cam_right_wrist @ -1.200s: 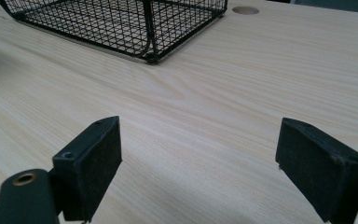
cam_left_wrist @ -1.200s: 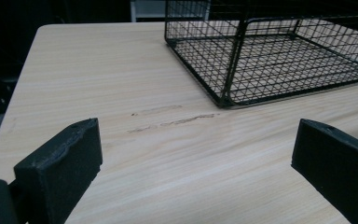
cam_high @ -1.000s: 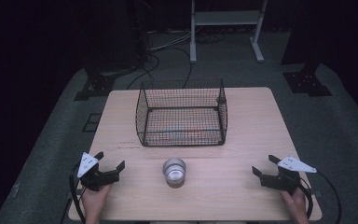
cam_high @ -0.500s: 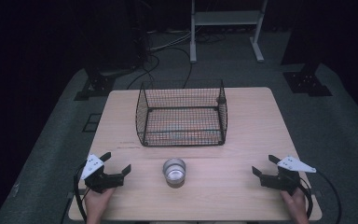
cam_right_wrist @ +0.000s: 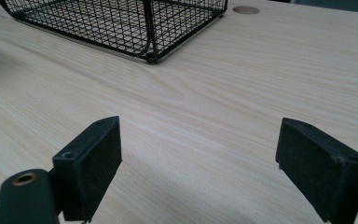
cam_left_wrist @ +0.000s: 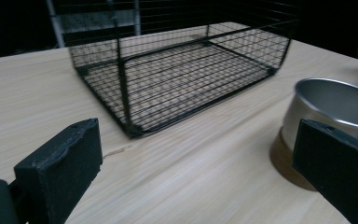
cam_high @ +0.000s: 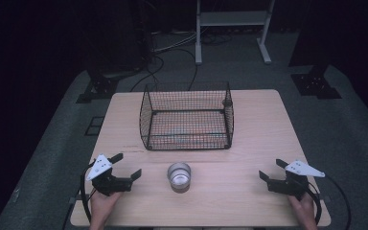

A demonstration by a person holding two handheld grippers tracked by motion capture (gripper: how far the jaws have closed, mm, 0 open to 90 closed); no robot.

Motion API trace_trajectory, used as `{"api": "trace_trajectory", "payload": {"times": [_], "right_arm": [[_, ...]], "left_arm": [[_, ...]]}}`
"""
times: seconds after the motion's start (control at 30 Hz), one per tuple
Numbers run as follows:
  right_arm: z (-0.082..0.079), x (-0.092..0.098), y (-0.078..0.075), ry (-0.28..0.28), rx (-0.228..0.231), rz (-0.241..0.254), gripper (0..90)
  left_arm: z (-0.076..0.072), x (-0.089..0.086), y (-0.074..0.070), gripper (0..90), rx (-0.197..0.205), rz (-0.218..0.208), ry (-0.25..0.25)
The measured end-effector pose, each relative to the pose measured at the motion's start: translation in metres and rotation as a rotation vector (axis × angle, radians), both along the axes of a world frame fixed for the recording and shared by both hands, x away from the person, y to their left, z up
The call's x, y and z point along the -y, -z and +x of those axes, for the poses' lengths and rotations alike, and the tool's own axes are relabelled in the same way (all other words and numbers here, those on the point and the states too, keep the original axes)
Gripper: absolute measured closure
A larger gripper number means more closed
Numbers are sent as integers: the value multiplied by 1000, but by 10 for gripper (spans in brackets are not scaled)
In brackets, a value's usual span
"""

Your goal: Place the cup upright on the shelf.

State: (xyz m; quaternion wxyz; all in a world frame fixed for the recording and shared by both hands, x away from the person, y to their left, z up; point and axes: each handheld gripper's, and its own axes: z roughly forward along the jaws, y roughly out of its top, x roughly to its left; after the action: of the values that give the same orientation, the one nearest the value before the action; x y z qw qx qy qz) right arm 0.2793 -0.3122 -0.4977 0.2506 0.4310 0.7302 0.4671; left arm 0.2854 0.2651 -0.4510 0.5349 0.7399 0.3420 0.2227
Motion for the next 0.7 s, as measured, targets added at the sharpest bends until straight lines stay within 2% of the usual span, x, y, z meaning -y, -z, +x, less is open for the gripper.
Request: {"api": "trace_trajectory", "payload": {"times": [0.07,0.1,0.23,0.47,0.7], "right_arm": [[0,0,0,0,0,0,136],[0,0,0,0,0,-2,136],[0,-1,0,0,-1,-6,136],[0,0,0,1,-2,-6,136],[0,0,0,0,-2,-6,136]], "left_arm": [[0,2,-1,7,1,0,11],[-1,5,-3,7,0,0,37],[-2,11,-8,7,5,16,84],[-4,18,-19,7,18,22,130],[-4,33,-26,7,23,61,185]]}}
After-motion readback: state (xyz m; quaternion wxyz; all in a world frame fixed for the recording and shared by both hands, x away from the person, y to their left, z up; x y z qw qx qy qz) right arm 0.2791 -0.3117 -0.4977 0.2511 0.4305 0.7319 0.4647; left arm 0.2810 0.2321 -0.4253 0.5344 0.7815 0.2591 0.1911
